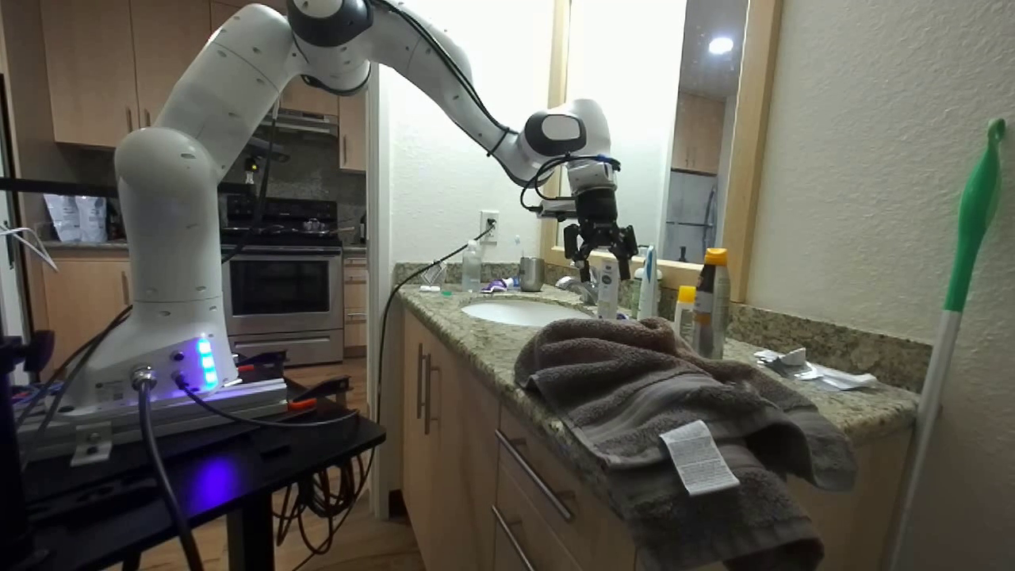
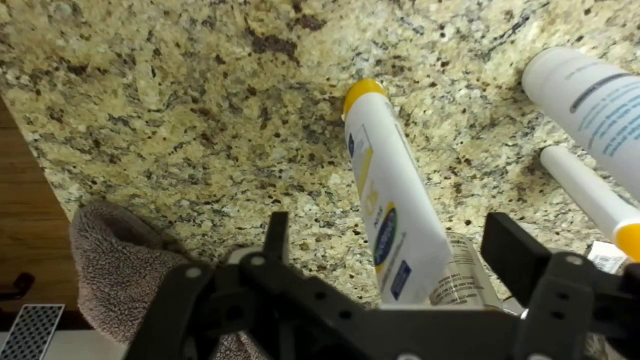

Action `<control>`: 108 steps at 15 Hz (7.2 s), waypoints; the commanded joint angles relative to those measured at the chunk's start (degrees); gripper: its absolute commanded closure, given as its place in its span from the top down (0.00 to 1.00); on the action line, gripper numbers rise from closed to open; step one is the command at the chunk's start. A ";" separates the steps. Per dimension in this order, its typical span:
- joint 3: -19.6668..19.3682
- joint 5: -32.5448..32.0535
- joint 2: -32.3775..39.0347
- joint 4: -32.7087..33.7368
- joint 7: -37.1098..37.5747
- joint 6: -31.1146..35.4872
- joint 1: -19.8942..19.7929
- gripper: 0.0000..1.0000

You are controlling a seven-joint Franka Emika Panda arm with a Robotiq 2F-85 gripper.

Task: Pick the white tube with a yellow lid and put in next to the faucet

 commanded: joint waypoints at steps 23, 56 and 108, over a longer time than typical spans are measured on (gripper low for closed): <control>3.29 0.62 -13.14 -2.51 -10.18 2.81 1.98 0.01; 22.47 -14.74 -31.59 -13.52 -22.73 11.48 14.43 0.01; 18.66 -12.18 26.48 58.85 -4.87 -22.83 19.68 0.01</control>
